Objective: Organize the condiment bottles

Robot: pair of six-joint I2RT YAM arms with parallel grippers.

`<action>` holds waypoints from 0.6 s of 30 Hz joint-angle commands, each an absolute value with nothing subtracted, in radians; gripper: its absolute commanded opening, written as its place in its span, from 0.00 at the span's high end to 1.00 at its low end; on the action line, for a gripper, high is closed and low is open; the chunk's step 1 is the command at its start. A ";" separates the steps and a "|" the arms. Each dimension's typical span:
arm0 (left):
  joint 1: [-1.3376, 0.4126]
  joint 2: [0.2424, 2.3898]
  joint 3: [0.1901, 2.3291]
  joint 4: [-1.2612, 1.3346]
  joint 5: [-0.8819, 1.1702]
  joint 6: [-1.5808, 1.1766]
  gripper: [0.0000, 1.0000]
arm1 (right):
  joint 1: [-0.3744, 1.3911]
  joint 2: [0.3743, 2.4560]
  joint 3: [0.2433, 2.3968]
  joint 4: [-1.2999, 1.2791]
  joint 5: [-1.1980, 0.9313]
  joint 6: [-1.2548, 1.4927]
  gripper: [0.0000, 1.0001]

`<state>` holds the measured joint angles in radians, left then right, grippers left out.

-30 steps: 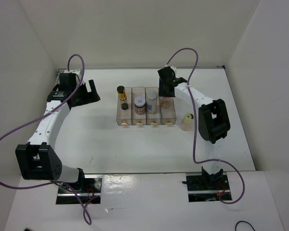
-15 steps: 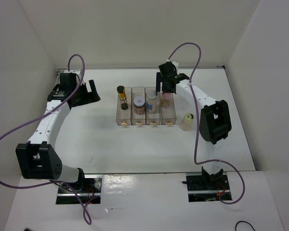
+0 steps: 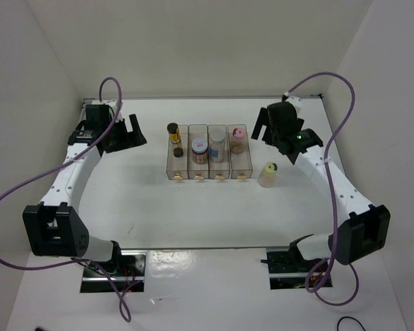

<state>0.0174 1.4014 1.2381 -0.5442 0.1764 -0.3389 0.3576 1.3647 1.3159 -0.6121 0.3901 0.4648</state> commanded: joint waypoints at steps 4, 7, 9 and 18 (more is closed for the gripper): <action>0.023 1.463 1.226 -0.482 0.181 -0.357 0.00 | 0.348 1.313 1.105 -0.676 0.334 0.592 0.02; 0.023 1.494 1.226 -0.472 0.181 -0.368 0.00 | 0.348 1.313 1.036 -0.676 0.313 0.610 0.02; 0.023 1.508 1.226 -0.463 0.181 -0.368 0.00 | 0.348 1.325 1.025 -0.651 0.313 0.611 0.02; 0.023 1.517 1.226 -0.463 0.192 -0.368 0.00 | 0.348 1.403 1.003 -0.629 0.371 0.611 0.08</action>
<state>0.0174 1.5177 1.2232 -0.4953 0.1787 -0.3485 0.3527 1.3781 1.0073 -0.6662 0.3336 0.5915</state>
